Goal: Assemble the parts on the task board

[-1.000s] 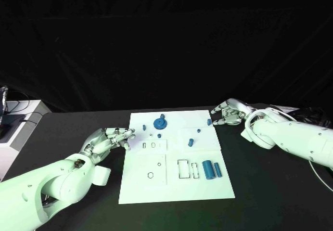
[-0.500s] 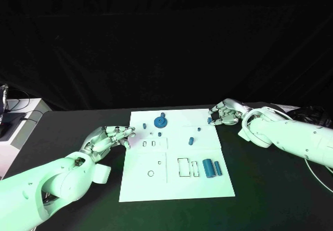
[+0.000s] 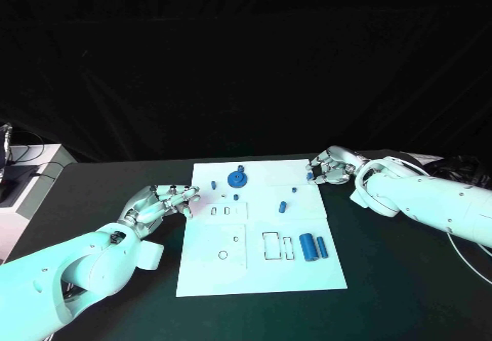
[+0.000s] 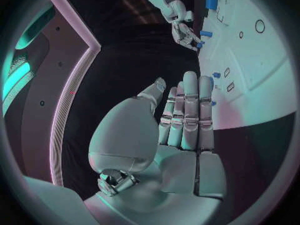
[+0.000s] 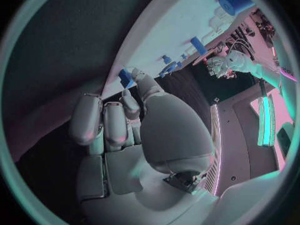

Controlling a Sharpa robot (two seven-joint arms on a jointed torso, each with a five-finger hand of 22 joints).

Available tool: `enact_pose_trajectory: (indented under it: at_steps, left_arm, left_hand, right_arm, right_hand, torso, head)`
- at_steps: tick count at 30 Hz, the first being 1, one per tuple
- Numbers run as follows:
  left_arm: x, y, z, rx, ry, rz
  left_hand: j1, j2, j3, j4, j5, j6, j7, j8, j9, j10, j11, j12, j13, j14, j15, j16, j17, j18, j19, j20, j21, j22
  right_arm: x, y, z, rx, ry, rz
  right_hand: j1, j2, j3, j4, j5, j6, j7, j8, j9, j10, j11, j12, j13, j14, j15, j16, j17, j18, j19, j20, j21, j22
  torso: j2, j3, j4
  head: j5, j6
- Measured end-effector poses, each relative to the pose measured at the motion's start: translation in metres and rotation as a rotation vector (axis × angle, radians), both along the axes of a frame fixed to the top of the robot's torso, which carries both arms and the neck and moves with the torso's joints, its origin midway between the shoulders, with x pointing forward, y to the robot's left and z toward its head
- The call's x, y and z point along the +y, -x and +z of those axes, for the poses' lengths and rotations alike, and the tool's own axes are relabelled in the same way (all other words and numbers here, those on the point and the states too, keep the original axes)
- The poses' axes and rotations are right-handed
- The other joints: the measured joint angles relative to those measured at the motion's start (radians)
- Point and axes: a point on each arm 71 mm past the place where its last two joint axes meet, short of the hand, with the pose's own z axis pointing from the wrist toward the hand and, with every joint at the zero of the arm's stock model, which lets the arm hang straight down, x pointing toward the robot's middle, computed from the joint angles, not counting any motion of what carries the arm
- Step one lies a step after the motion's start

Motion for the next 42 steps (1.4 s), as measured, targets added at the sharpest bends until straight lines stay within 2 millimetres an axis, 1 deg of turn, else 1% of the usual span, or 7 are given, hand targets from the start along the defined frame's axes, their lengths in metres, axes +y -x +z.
enact_pose_trajectory:
  at_steps: [3,4,10,24,30,37,42]
  left_arm:
    - [0.0004,0.0000,0.0000,0.000,-0.001,0.001]
    - [0.0005,0.0000,0.0000,0.000,-0.001,0.001]
    - [0.0008,0.0000,0.0000,0.000,-0.001,0.001]
    - [0.0014,0.0001,0.0000,0.000,-0.002,0.002]
    - [0.0016,0.0001,0.0000,0.000,-0.003,0.002]
    - [0.0017,0.0002,0.0000,0.000,-0.003,0.002]
    - [0.0019,0.0002,0.0000,0.000,-0.003,0.003]
  left_hand:
    - [0.000,0.000,0.000,0.000,0.000,0.000,0.000,0.000,0.000,0.000,0.000,0.000,0.000,0.000,0.000,0.000,0.000,0.000,0.000,0.000,0.000,0.000]
    - [0.000,0.000,0.000,0.000,0.000,0.000,0.000,0.000,0.000,0.000,0.000,0.000,0.000,0.000,0.000,0.000,0.000,0.000,0.000,0.000,0.000,0.000]
    - [0.000,0.000,0.000,0.000,0.000,0.000,0.000,0.000,0.000,0.000,0.000,0.000,0.000,0.000,0.000,0.000,0.000,0.000,0.000,0.000,0.000,0.000]
    - [0.000,0.000,0.000,0.000,0.000,0.000,0.000,0.000,0.000,0.000,0.000,0.000,0.000,0.000,0.000,0.000,0.000,0.000,0.000,0.000,0.000,0.000]
    - [0.000,0.000,0.000,0.000,0.000,0.000,0.000,0.000,0.000,0.000,0.000,0.000,0.000,0.000,0.000,0.000,0.000,0.000,0.000,0.000,0.000,0.000]
    - [0.000,0.000,0.000,0.000,0.000,0.000,0.000,0.000,0.000,0.000,0.000,0.000,0.000,0.000,0.000,0.000,0.000,0.000,0.000,0.000,0.000,-0.002]
    - [0.000,0.000,0.000,0.000,0.000,0.000,0.000,0.000,0.000,0.000,0.000,0.000,0.000,0.000,0.000,0.000,0.000,0.000,0.000,0.000,0.000,-0.004]
  right_arm:
    - [-0.0005,-0.0003,-0.0007,0.004,0.003,-0.001]
    - [-0.0007,-0.0004,-0.0009,0.005,0.003,-0.002]
    - [0.0001,-0.0010,-0.0028,0.015,0.007,-0.001]
    - [-0.0018,-0.0021,-0.0051,0.030,0.013,-0.007]
    - [-0.0019,-0.0023,-0.0054,0.032,0.014,-0.009]
    - [-0.0015,-0.0026,-0.0050,0.030,0.013,-0.009]
    - [0.0005,-0.0023,-0.0044,0.023,0.009,-0.006]
  right_hand:
    - [-0.008,0.009,0.006,-0.001,0.006,0.007,-0.003,0.000,0.000,0.004,-0.003,0.000,0.003,0.004,-0.004,-0.004,0.002,0.000,0.000,0.000,0.000,0.000]
    - [-0.009,0.022,0.008,-0.003,0.008,0.013,-0.005,0.000,0.000,0.004,-0.003,0.000,0.005,0.004,-0.004,-0.004,0.002,0.000,0.001,-0.001,0.000,0.000]
    - [-0.023,0.036,0.022,-0.017,0.012,0.019,-0.008,0.000,0.000,0.008,-0.006,0.000,0.010,0.004,-0.004,-0.004,0.002,0.000,-0.003,-0.004,0.000,0.000]
    - [-0.023,0.036,0.022,-0.017,0.012,0.020,-0.009,0.000,0.000,0.009,-0.005,0.000,0.010,0.004,-0.004,-0.004,0.003,0.000,-0.003,-0.005,0.000,0.000]
    - [-0.031,0.045,0.025,-0.026,0.012,0.029,-0.010,0.000,0.000,0.009,-0.005,0.000,0.013,0.004,-0.004,-0.004,0.004,0.000,-0.003,-0.005,0.000,0.000]
    - [-0.035,0.072,0.026,-0.027,0.011,0.058,-0.022,0.000,-0.001,0.014,-0.011,0.004,0.017,0.007,-0.007,-0.007,0.005,0.000,-0.003,-0.004,0.000,0.000]
    - [-0.043,0.088,0.031,-0.025,0.005,0.084,-0.041,0.006,0.000,0.022,-0.022,0.009,0.021,0.005,-0.017,-0.008,0.005,0.000,-0.003,-0.012,0.003,0.000]
  torso:
    - [0.000,0.0001,-0.0001]
    - [0.000,0.0001,-0.0002]
    - [0.000,0.0006,-0.0009]
    - [0.000,0.0011,-0.0005]
    - [0.000,0.0015,-0.0011]
    - [0.000,0.0014,-0.0009]
    - [0.000,0.0014,-0.0009]
  head:
    - [0.000,-0.001]
    - [0.000,-0.001]
    - [0.001,-0.001]
    - [0.002,-0.005]
    - [0.003,-0.005]
    - [0.002,-0.006]
    - [0.002,-0.006]
